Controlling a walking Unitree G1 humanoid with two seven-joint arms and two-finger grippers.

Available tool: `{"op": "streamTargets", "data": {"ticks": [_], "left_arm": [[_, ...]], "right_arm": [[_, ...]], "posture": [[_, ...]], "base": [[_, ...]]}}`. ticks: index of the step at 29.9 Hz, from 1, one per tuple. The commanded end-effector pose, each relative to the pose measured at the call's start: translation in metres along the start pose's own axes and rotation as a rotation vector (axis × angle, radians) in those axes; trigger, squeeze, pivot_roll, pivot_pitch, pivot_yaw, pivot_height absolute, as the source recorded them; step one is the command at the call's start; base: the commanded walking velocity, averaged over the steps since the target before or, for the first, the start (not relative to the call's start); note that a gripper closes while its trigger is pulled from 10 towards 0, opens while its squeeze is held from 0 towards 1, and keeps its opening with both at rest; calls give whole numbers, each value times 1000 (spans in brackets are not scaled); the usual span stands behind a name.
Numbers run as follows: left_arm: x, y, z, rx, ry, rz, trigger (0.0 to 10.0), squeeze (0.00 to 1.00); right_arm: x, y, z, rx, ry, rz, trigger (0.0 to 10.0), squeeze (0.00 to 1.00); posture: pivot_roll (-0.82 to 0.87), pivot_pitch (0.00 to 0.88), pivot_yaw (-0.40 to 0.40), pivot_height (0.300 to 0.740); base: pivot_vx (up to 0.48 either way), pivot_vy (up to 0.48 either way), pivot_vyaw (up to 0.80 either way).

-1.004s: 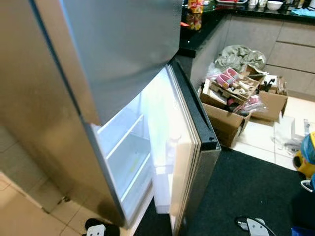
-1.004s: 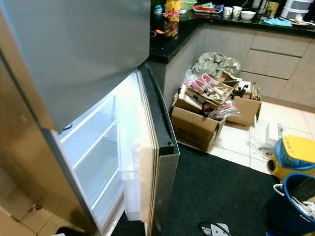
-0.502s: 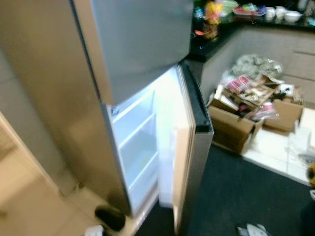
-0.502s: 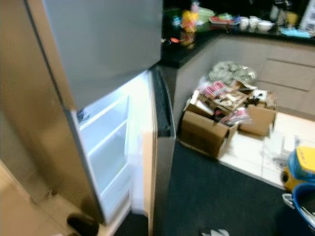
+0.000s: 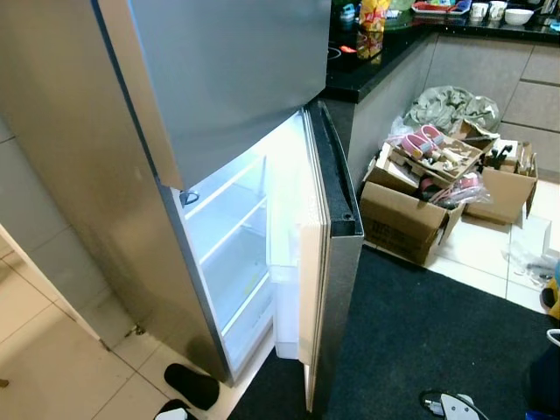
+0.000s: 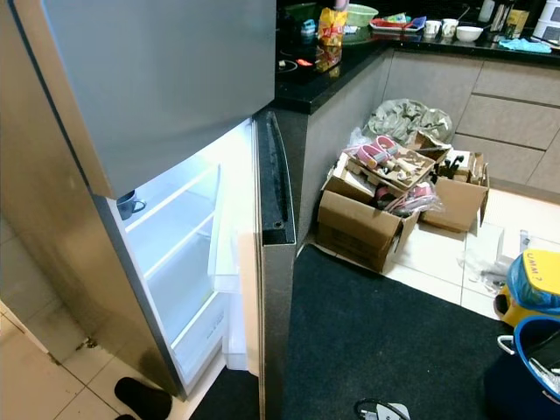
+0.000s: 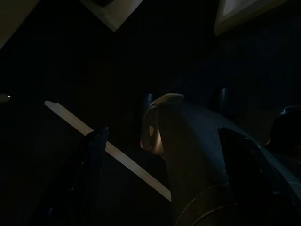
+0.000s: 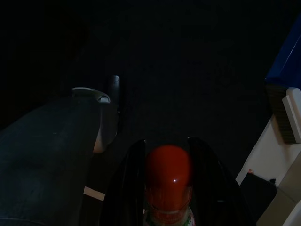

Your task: Restocking fridge

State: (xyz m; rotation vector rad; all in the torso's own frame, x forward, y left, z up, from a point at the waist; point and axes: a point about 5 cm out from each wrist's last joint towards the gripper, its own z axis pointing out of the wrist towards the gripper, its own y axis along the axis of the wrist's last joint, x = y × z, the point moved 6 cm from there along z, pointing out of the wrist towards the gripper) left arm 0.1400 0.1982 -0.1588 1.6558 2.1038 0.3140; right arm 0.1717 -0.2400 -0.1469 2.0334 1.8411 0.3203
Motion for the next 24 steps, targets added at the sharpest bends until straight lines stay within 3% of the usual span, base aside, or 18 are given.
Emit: {"op": "streamTargets", "data": {"ticks": [1, 4, 13, 21, 24], "left_arm": [[1, 2, 0, -2, 2, 9, 10000, 0], [1, 4, 1, -8, 17, 1, 10000, 0], [-2, 12, 2, -41, 13, -21, 10000, 0], [-1, 39, 3, -114, -14, -22, 10000, 0], [-2, 41, 3, -117, -22, -22, 10000, 0]], "right_arm": [[-1, 3, 0, -9, -2, 2, 10000, 0], [0, 4, 0, -10, 0, 3, 10000, 0], [1, 4, 0, -11, 3, 6, 10000, 0], [2, 3, 0, -10, 6, 7, 10000, 0], [3, 3, 0, -9, 7, 9, 10000, 0]], "posture": [[-4, 0, -4, 740], [-4, 0, -5, 740], [-3, 0, -5, 740], [-3, 0, -5, 740], [1, 0, -2, 740]], "base": [[0, -465, 0], [0, -409, 0], [0, 0, 0], [0, 0, 0], [0, -472, 0]]}}
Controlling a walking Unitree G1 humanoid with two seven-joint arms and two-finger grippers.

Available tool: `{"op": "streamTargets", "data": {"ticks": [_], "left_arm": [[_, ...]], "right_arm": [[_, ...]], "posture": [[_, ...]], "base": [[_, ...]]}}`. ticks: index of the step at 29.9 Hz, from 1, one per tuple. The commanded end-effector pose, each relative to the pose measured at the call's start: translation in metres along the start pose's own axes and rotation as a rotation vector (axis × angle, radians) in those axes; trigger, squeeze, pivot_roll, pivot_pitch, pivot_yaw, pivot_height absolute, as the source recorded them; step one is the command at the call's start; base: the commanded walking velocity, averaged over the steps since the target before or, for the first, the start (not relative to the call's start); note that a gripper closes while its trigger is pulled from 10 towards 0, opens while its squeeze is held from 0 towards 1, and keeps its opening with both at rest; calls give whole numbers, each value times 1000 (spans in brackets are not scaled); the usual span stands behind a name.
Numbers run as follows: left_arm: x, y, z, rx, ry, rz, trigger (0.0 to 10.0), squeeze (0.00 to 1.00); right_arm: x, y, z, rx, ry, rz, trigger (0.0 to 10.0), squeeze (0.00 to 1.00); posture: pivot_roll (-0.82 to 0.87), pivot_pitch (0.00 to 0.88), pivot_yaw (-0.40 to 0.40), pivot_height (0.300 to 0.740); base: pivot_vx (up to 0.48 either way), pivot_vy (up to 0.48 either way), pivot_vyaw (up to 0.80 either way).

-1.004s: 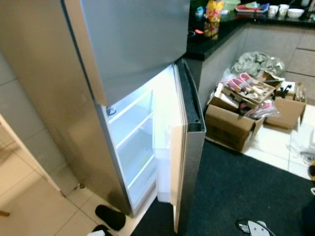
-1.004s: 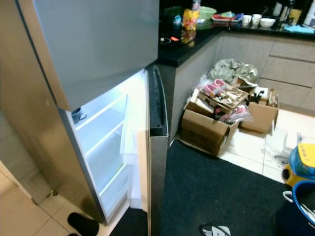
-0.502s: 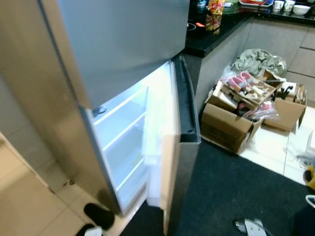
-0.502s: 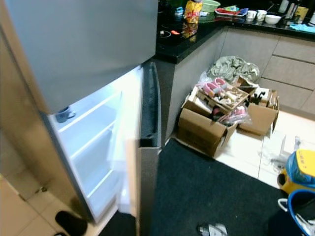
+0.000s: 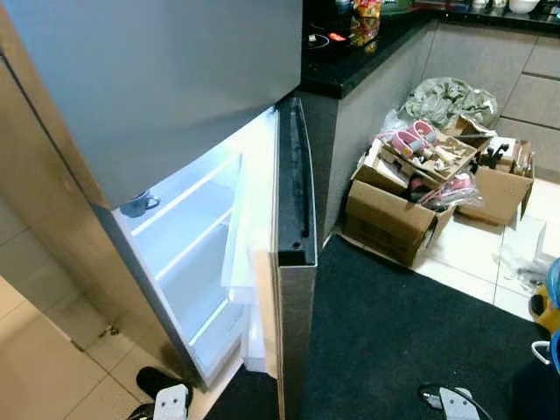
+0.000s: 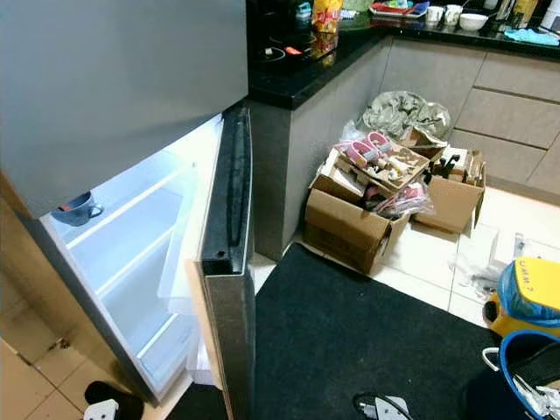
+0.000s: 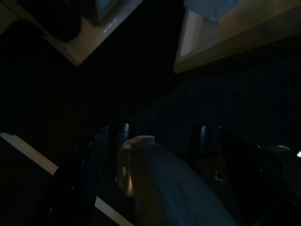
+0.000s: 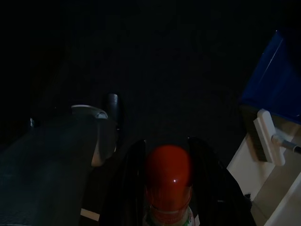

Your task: Restocking fridge

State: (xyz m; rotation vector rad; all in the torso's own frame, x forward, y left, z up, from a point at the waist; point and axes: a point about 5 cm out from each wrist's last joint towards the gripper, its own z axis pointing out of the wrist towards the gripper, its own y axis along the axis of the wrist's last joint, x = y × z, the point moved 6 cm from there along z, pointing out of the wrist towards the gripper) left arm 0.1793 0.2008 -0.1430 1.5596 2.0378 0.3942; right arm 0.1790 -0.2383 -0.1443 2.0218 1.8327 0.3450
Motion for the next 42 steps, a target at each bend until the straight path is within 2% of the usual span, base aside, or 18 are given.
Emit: {"op": "streamTargets", "data": {"ticks": [1, 6, 18, 24, 26, 27, 28, 29, 30, 33, 36, 37, 39, 40, 41, 42], "left_arm": [[6, 0, -2, 1, 8, -1, 10000, 0], [4, -4, -2, 7, 9, -5, 10000, 0], [6, -3, -2, -13, 22, -38, 10000, 0], [7, 10, -1, -63, 28, -75, 10000, 0], [10, 28, -1, -133, 25, -135, 10000, 0], [11, 38, -1, -172, 22, -165, 4157, 0], [13, 48, -2, -212, 15, -200, 0, 0], [13, 48, -2, -212, 15, -200, 0, 0], [16, 62, -4, -269, 9, -247, 0, 0], [19, 74, -5, -317, 4, -284, 0, 0], [20, 123, -14, -498, -91, -431, 0, 0], [20, 123, -14, -498, -91, -431, 0, 0], [17, 158, -22, -626, -176, -518, 0, 0], [17, 158, -22, -626, -176, -518, 0, 0], [18, 175, -27, -693, -202, -563, 0, 0], [18, 175, -27, -693, -202, -563, 0, 0]], "right_arm": [[1, -5, 0, 12, 2, 7, 10000, 0], [2, -5, 0, 13, 3, 7, 10000, 0], [1, -6, 0, 16, 4, 6, 10000, 0], [1, -6, 0, 17, 5, 5, 10000, 0], [2, -6, 0, 16, 6, 4, 10000, 0], [2, -6, 0, 16, 6, 3, 10000, 0], [1, -6, 0, 16, 6, 2, 10000, 0], [1, -6, 0, 16, 6, 2, 10000, 0], [1, -6, 0, 16, 6, 1, 10000, 0], [1, -6, 0, 16, 6, 1, 10000, 0], [1, -7, 0, 17, 6, -2, 10000, 0], [1, -7, 0, 17, 6, -2, 10000, 0], [1, -7, 0, 18, 6, -2, 10000, 0], [1, -7, 0, 18, 6, -2, 10000, 0], [1, -7, 0, 18, 6, -1, 10000, 0], [1, -7, 0, 18, 6, -1, 10000, 0]], "posture": [[1, 0, -2, 740], [1, 0, -2, 740], [2, 0, -3, 740], [0, 0, -1, 740], [0, 0, -1, 740], [0, 0, -3, 740], [0, 0, -3, 740], [0, 0, -3, 740], [-1, 0, -3, 740], [-1, 0, -3, 740], [0, 0, -1, 740], [0, 0, -1, 740], [-1, 0, 1, 740], [-1, 0, 1, 740], [-1, 0, 1, 740], [-1, 0, 1, 740]], "base": [[0, -472, 0], [0, -455, 0], [0, 0, 0], [0, 0, 0], [0, 0, 0], [0, 0, 0], [0, 0, 0], [0, 0, 0], [0, 0, 0], [0, 0, 0], [0, 0, 0], [0, 0, 0], [0, 0, 0], [0, 0, 0], [0, 0, 0], [0, 0, 0]]}}
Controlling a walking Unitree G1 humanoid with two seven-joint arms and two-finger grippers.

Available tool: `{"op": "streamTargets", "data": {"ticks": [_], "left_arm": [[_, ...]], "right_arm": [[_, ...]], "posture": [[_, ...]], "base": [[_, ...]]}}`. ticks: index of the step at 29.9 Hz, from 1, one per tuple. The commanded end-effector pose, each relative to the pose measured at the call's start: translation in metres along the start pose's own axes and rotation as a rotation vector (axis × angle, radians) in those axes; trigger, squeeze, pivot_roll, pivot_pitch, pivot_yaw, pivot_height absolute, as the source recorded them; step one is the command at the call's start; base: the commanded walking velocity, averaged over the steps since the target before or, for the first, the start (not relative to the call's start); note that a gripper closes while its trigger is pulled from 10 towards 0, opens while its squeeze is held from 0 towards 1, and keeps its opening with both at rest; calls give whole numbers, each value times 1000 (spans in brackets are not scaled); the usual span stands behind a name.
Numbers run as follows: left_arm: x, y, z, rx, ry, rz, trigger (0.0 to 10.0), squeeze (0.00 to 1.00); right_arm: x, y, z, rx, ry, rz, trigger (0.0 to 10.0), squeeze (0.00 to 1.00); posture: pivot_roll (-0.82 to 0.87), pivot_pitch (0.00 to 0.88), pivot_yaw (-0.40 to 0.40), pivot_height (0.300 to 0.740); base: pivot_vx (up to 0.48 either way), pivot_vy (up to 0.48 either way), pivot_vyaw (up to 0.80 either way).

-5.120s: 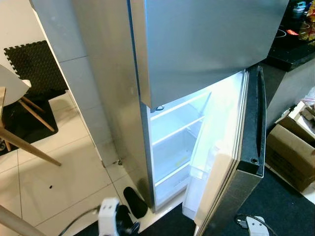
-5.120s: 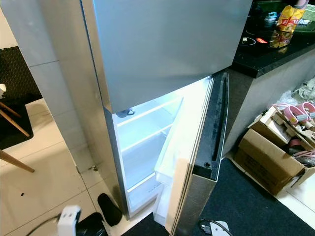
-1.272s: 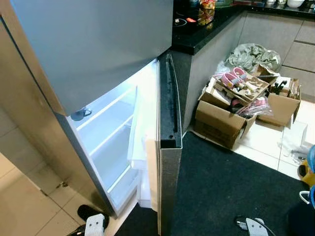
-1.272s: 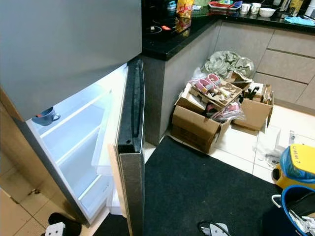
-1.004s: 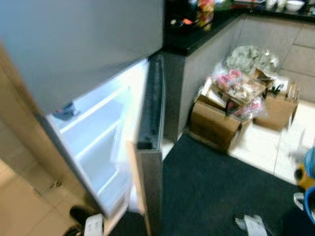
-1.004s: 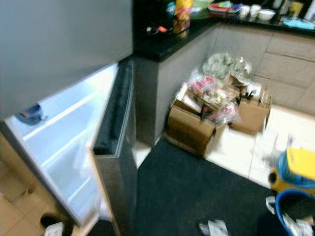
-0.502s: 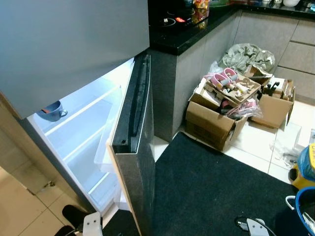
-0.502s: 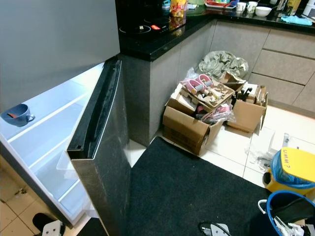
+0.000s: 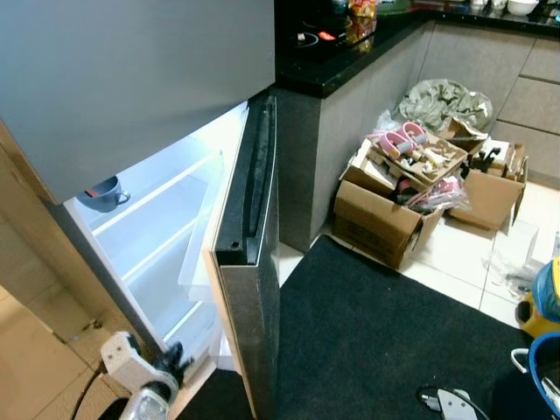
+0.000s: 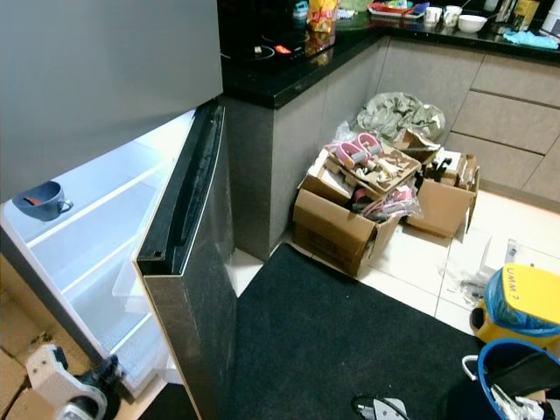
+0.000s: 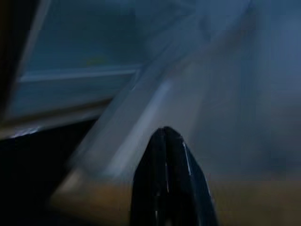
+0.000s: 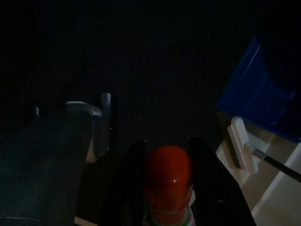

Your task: Restocking fridge

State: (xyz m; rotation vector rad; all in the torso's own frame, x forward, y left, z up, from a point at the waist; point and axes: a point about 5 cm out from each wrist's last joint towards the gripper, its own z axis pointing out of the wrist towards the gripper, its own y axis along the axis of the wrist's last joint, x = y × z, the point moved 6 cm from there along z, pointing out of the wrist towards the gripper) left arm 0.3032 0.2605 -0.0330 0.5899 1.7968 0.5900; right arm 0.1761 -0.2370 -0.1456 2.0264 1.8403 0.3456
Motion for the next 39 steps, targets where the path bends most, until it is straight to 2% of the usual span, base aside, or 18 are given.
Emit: {"op": "streamTargets", "data": {"ticks": [1, 4, 5, 6, 9, 11, 15, 18, 20, 21, 23, 24, 26, 27, 28, 29, 35, 39], "left_arm": [[6, 8, -3, -20, 9, -12, 0, 0], [2, 18, 1, -66, -4, -44, 0, 0], [-11, 31, 10, -118, -38, -89, 1373, 0], [-27, 38, 18, -150, -87, -116, 10000, 0], [-59, 45, 31, -176, -186, -143, 10000, 0], [-59, 45, 31, -176, -186, -143, 10000, 0], [-91, 33, 42, -127, -263, -183, 10000, 0], [-94, 30, 43, -115, -272, -186, 10000, 0], [-108, 17, 45, -63, -316, -189, 10000, 0], [-108, 17, 45, -63, -316, -189, 10000, 0], [-129, -4, 44, 17, -400, -196, 10000, 0], [-129, -4, 44, 17, -400, -196, 10000, 0], [-152, -29, 38, 109, -508, -221, 10000, 0], [-152, -29, 38, 109, -508, -221, 10000, 0], [-162, -40, 33, 150, -557, -236, 10000, 0], [-187, -65, 21, 243, -679, -271, 10000, 0], [-212, -99, -2, 383, -829, -279, 10000, 0], [-210, -105, -6, 413, -836, -265, 10000, 0]], "right_arm": [[0, -4, 0, 12, 0, -1, 10000, 0], [0, -4, 0, 12, 0, -1, 10000, 0], [0, -4, 0, 12, 0, 0, 10000, 0], [0, -4, 0, 13, 1, 1, 10000, 0], [0, -5, 0, 15, 1, 3, 10000, 0], [0, -5, 0, 15, 1, 3, 10000, 0], [-1, -6, 0, 16, 0, 4, 10000, 0], [-1, -6, 0, 16, -1, 5, 10000, 0], [-1, -6, 0, 16, -1, 8, 10000, 0], [-1, -6, 0, 16, -1, 8, 10000, 0], [-1, -6, 0, 15, 0, 8, 10000, 0], [-1, -6, 0, 15, 0, 8, 10000, 0], [0, -5, 0, 15, 0, 7, 10000, 0], [0, -5, 0, 15, 0, 7, 10000, 0], [0, -5, 0, 15, 1, 6, 10000, 0], [0, -5, 0, 13, 1, 7, 10000, 0], [0, -4, 0, 11, 1, 8, 10000, 0], [0, -3, 0, 10, 1, 10, 10000, 0]], "posture": [[-1, 0, 1, 740], [-1, 0, 1, 740], [-1, 0, 1, 740], [-1, 0, 1, 740], [-3, 0, 0, 740], [-3, 0, 0, 740], [-7, 0, 3, 740], [-7, 0, 3, 740], [-11, 0, 6, 740], [-11, 0, 6, 740], [-9, 0, 5, 740], [-9, 0, 5, 740], [-5, 0, 2, 740], [-5, 0, 2, 740], [-5, 0, 2, 740], [-5, 0, 2, 740], [-5, 0, 2, 740], [-5, 0, 2, 740]], "base": [[0, 0, 0], [0, 0, 0], [0, 0, 0], [0, 0, 0], [0, 0, 0], [0, 0, 0], [0, 0, 0], [0, 0, 0], [0, 0, 0], [0, 0, 0], [0, 0, 0], [0, 0, 0], [0, 0, 0], [0, 0, 0], [0, 0, 0], [0, 0, 0], [0, 0, 0], [0, 0, 0]]}}
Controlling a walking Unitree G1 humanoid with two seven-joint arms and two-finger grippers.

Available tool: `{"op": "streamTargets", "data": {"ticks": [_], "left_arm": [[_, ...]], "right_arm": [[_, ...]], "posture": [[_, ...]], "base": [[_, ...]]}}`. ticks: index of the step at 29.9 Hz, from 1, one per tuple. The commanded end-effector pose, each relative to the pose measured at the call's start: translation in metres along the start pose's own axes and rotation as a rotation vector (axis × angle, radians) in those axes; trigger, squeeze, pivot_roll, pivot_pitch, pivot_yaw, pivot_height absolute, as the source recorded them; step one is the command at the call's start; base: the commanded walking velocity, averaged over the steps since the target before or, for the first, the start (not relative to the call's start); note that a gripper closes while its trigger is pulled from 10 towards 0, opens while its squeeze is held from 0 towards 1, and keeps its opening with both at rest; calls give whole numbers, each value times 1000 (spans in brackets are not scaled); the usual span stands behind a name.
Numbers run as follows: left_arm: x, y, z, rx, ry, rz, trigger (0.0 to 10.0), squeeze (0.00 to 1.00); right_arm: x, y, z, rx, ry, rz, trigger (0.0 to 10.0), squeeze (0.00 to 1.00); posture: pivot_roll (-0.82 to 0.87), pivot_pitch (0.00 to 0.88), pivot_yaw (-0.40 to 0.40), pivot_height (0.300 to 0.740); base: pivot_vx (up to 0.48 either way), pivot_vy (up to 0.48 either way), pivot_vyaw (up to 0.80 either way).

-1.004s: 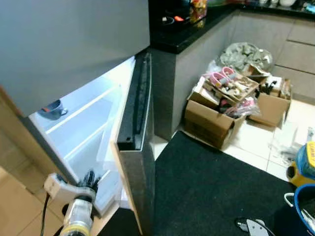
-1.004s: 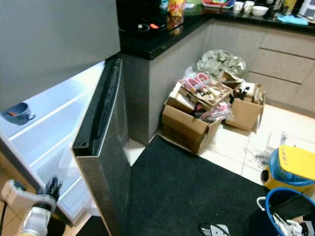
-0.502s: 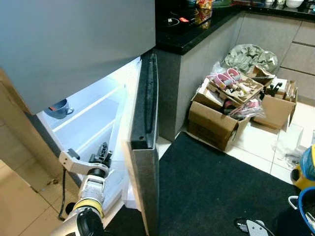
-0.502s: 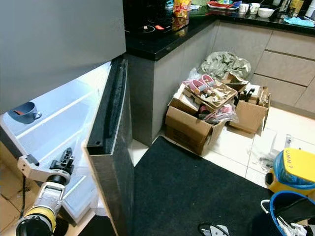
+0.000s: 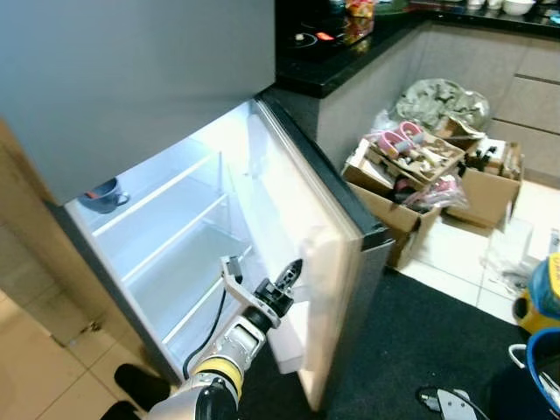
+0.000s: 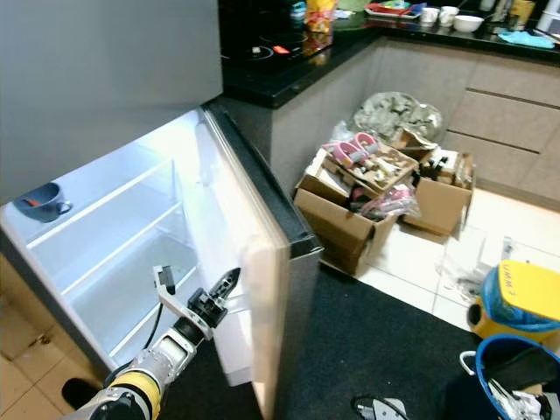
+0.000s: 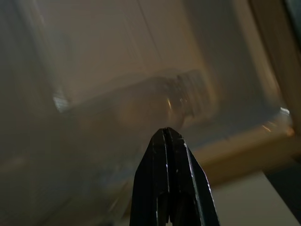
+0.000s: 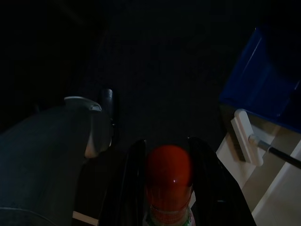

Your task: Restocking fridge

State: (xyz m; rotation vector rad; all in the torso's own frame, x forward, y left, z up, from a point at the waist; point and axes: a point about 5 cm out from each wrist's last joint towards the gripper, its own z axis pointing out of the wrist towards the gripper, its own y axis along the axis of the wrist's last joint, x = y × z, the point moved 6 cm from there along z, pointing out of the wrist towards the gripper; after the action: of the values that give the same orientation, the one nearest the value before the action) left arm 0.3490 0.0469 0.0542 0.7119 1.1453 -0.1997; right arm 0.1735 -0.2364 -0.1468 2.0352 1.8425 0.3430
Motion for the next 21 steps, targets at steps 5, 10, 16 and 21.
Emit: {"op": "streamTargets", "data": {"ticks": [5, 10, 16, 21], "left_arm": [[26, 11, -26, -45, 144, 27, 10000, 0], [35, 24, -42, -87, 184, 32, 10000, 0], [41, 29, -55, -101, 209, 43, 10000, 0], [80, 19, -102, -22, 508, 178, 10000, 0]], "right_arm": [[1, -2, 0, 5, 0, 9, 10000, 0], [1, -2, 0, 7, 1, 9, 10000, 0], [1, -2, 0, 4, 0, 10, 10000, 0], [-2, 8, 0, -39, -3, 42, 10000, 0]], "posture": [[-3, 0, 6, 740], [-1, 0, 6, 740], [1, 0, 5, 740], [-1, 0, 4, 740]], "base": [[0, 0, 0], [0, 0, 0], [0, 0, 0], [0, 0, 0]]}}
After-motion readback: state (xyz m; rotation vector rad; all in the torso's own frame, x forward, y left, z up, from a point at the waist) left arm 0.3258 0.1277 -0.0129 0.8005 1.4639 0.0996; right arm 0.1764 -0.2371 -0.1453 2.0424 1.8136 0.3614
